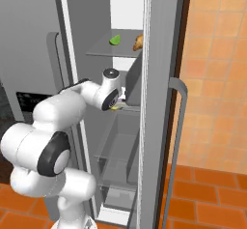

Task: Place one lemon wedge and one chicken drumstick in each tupperware on the nearby counter, to pack two identical lunches.

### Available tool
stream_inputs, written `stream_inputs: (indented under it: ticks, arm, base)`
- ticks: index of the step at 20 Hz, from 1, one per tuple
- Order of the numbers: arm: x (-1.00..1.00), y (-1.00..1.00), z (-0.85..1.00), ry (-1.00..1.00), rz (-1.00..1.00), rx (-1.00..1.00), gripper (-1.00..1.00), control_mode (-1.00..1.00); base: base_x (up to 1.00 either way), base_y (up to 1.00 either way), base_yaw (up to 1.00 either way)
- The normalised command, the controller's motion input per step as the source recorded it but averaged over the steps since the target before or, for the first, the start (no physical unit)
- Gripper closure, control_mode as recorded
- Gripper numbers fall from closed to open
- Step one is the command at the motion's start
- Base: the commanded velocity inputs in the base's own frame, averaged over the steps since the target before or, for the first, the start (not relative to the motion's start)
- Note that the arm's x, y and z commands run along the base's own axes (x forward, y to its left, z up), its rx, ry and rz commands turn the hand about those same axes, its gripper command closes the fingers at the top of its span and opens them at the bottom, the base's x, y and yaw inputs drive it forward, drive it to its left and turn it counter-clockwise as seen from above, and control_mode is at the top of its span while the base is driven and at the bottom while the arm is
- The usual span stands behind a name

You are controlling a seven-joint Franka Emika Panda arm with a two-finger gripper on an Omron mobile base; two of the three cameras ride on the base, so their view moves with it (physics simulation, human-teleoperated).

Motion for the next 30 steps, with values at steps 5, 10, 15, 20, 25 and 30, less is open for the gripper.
stream_inputs:
  ticks: [5,10,15,20,25,30]
  arm:
    - [-1.00,0.08,0.40,0.00,0.09,0.00,1.00,-1.00]
    - [-1.00,0.04,0.51,-0.01,0.05,0.00,1.00,-1.00]
    - [-1.00,0.21,0.34,-0.02,0.10,-0.07,1.00,-1.00]
    - [-0.40,0.16,0.01,0.00,0.05,-0.04,1.00,1.00]
    - [0.00,0.00,0.00,0.00,0.00,0.00,1.00,1.00]
    - [0.00,0.00,0.00,0.00,0.00,0.00,1.00,1.00]
  base:
    - [0.00,0.00,0.00]
    - [0.00,0.00,0.00]
    - [0.00,0.00,0.00]
    - [-0.60,0.33,0.05]
    - [-0.69,0.82,0.09]
    - [0.12,1.00,0.00]
